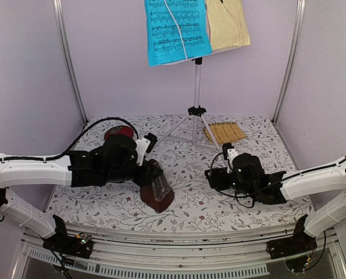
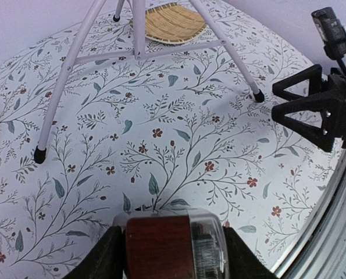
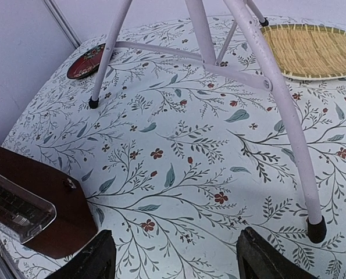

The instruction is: Pack up the instrument practice props

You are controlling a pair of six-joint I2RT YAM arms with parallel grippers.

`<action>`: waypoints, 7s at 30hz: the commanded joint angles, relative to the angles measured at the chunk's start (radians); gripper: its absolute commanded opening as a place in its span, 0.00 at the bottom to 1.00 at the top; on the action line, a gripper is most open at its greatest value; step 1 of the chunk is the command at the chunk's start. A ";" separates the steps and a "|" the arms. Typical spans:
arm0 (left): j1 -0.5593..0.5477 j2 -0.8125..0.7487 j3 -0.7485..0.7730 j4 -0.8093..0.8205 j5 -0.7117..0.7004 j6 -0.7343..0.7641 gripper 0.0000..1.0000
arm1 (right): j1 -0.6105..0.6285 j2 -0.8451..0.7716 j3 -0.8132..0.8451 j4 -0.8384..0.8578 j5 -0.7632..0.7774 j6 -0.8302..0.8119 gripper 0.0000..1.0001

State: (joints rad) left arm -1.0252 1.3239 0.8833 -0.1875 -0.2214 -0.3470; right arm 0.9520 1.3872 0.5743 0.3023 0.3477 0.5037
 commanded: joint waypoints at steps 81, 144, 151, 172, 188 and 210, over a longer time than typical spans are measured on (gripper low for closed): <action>0.925 -0.294 0.138 -0.146 0.517 0.244 0.98 | -0.422 0.421 0.752 -0.354 -0.663 -0.583 0.45; -0.039 0.012 -0.187 0.838 -0.008 -0.309 0.85 | -0.404 -0.198 0.189 -0.260 -0.349 -0.073 0.87; -0.067 0.306 -0.030 0.872 -0.050 -0.416 0.88 | -0.498 -0.269 0.118 -0.227 -0.413 -0.047 0.87; 0.025 0.536 0.180 0.760 -0.038 -0.422 0.18 | -0.504 -0.361 0.053 -0.217 -0.375 -0.005 0.88; 0.167 0.362 0.060 0.670 0.466 0.003 0.00 | -0.504 -0.384 0.066 -0.253 -0.331 -0.022 0.88; 0.410 0.332 0.106 0.448 0.638 0.340 0.57 | -0.529 -0.398 0.158 -0.286 -0.372 -0.060 0.97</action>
State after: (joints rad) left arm -0.6487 1.6814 0.9874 0.2539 0.5236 -0.1848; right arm 0.4526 1.0000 0.6533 0.0219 0.0032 0.4820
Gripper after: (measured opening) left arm 0.372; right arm 0.962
